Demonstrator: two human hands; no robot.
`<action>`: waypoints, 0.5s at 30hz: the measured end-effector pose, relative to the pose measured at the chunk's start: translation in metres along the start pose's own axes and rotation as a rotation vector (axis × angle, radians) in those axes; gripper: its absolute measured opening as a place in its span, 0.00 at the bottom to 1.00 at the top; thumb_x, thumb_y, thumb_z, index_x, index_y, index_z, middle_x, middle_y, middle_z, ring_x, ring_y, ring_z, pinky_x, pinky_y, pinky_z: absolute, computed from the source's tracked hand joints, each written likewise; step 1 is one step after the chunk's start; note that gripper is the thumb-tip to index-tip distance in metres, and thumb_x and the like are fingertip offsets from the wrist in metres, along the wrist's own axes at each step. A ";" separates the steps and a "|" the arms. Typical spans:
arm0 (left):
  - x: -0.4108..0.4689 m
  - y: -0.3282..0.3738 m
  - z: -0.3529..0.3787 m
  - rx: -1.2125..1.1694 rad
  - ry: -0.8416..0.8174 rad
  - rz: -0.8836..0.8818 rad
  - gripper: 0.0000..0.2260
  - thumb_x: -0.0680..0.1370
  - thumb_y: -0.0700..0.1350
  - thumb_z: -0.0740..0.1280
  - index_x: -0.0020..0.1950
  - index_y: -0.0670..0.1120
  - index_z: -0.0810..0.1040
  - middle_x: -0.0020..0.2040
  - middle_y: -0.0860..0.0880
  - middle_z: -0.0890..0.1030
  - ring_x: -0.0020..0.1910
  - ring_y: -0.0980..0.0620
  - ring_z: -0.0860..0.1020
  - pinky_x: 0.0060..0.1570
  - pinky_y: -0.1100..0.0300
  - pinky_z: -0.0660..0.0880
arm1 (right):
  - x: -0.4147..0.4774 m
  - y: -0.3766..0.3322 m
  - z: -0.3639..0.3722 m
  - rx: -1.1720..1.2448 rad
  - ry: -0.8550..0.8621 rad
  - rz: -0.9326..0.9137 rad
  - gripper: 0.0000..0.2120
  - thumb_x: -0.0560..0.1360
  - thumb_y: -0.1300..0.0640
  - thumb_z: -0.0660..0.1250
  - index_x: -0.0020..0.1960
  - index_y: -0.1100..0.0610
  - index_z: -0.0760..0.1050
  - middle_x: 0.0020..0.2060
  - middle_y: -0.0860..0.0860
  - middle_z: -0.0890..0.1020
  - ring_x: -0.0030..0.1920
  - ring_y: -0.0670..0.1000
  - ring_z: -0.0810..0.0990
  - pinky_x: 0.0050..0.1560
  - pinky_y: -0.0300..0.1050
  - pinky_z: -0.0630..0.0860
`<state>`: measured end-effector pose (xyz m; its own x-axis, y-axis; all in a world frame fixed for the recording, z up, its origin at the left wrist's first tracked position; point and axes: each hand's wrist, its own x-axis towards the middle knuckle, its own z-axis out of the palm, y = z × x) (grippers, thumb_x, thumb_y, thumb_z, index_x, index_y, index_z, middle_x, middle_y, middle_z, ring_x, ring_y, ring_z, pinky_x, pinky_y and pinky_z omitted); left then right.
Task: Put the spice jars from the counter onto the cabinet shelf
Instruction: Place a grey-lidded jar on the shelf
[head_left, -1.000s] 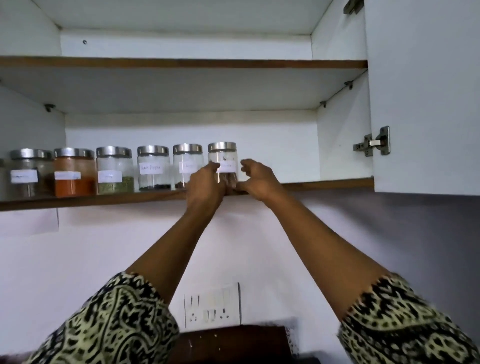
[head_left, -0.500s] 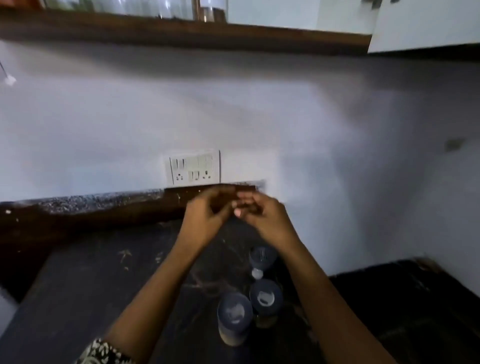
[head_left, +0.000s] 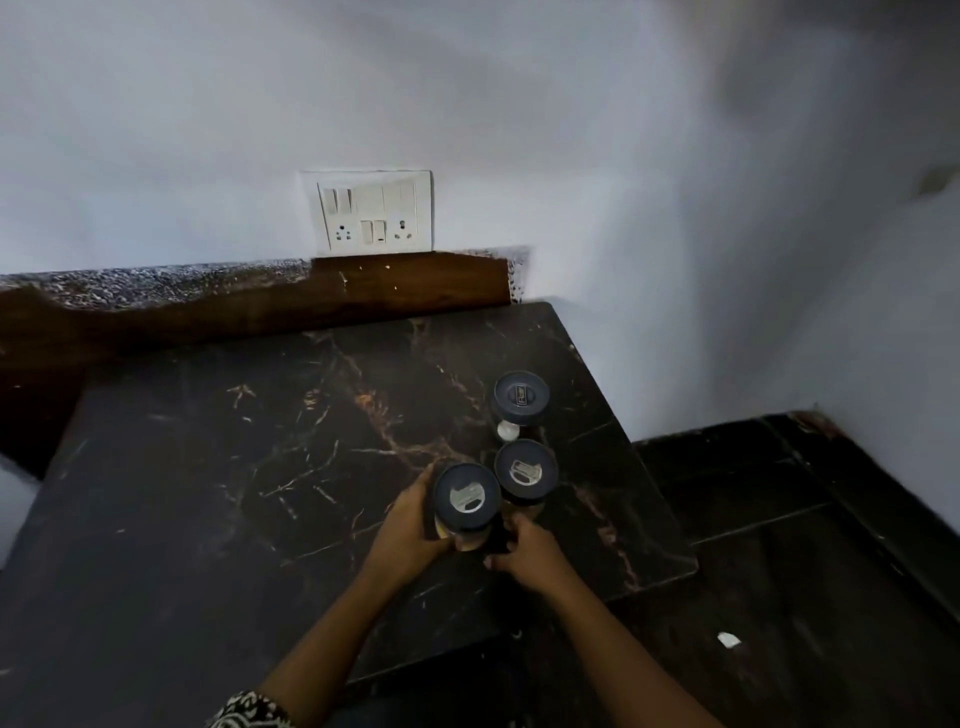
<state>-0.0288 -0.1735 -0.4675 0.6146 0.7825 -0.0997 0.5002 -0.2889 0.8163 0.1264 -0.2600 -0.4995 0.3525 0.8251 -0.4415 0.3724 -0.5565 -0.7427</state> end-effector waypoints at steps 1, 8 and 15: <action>0.002 -0.001 0.003 -0.030 0.007 0.003 0.43 0.62 0.48 0.75 0.73 0.48 0.59 0.64 0.58 0.65 0.65 0.59 0.65 0.55 0.83 0.57 | 0.003 0.001 0.006 0.058 0.001 -0.018 0.34 0.68 0.63 0.73 0.71 0.60 0.63 0.67 0.55 0.72 0.68 0.55 0.71 0.65 0.46 0.70; 0.011 -0.022 0.015 -0.061 0.112 -0.070 0.37 0.60 0.50 0.81 0.64 0.58 0.67 0.57 0.59 0.76 0.58 0.57 0.76 0.52 0.69 0.69 | 0.010 -0.003 0.029 0.231 0.097 -0.110 0.34 0.68 0.61 0.74 0.70 0.57 0.64 0.66 0.53 0.73 0.67 0.52 0.72 0.65 0.44 0.70; 0.004 0.016 -0.024 -0.110 0.274 -0.017 0.38 0.60 0.57 0.79 0.67 0.51 0.70 0.57 0.57 0.75 0.53 0.59 0.74 0.51 0.68 0.70 | -0.013 -0.046 0.000 0.230 0.224 -0.358 0.33 0.70 0.59 0.72 0.72 0.53 0.63 0.62 0.50 0.70 0.63 0.48 0.73 0.63 0.40 0.71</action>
<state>-0.0331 -0.1617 -0.4411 0.4115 0.9109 0.0317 0.4309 -0.2250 0.8739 0.1045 -0.2451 -0.4601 0.4223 0.9057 -0.0367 0.3138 -0.1841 -0.9315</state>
